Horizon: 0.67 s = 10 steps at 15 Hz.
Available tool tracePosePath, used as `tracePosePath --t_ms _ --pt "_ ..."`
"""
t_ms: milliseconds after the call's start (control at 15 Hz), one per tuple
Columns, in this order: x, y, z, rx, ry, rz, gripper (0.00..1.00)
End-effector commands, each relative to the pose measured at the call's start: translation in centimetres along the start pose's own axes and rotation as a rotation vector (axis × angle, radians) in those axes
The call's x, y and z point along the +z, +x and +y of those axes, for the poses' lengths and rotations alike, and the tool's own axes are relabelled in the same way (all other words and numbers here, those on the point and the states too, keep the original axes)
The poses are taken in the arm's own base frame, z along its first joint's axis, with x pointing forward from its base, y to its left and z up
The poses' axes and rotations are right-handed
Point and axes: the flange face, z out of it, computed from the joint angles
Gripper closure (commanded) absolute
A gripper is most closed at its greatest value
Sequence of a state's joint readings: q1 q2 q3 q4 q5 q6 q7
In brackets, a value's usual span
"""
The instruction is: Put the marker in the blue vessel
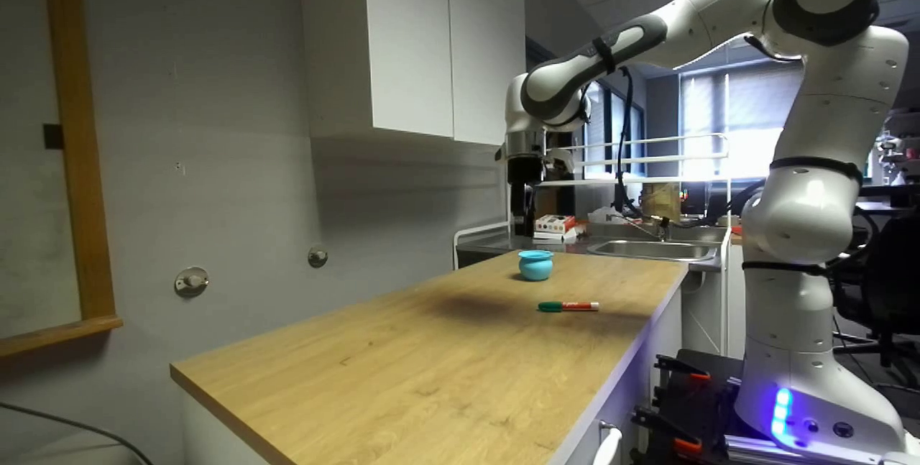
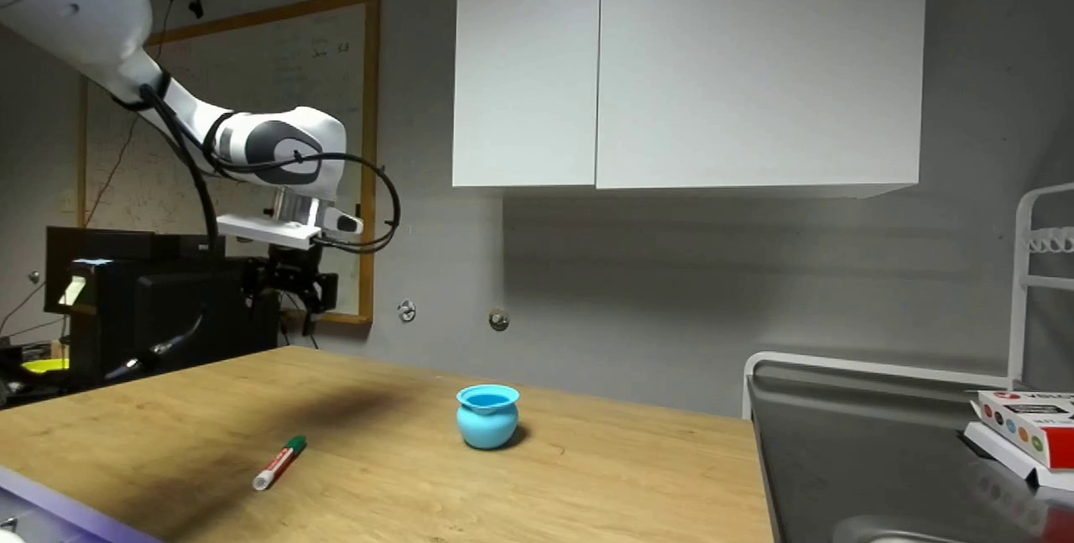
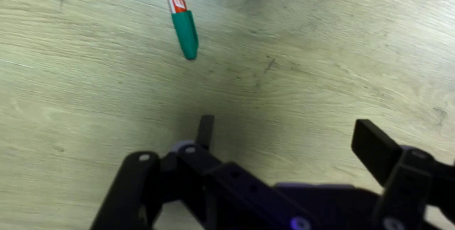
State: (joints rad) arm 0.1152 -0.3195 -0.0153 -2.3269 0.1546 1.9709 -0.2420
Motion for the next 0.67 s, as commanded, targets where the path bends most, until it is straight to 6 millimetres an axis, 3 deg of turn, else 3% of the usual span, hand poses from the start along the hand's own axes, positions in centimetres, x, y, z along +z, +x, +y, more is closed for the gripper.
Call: tracePosePath --t_ms 0,267,600 --pt "2.8 -0.4 4.3 -0.031 -0.051 -0.107 0.0" --pt "5.5 -1.2 7.6 -0.027 -0.06 -0.173 0.0" --pt "7.4 -1.5 7.3 -0.06 -0.036 -0.196 0.0"
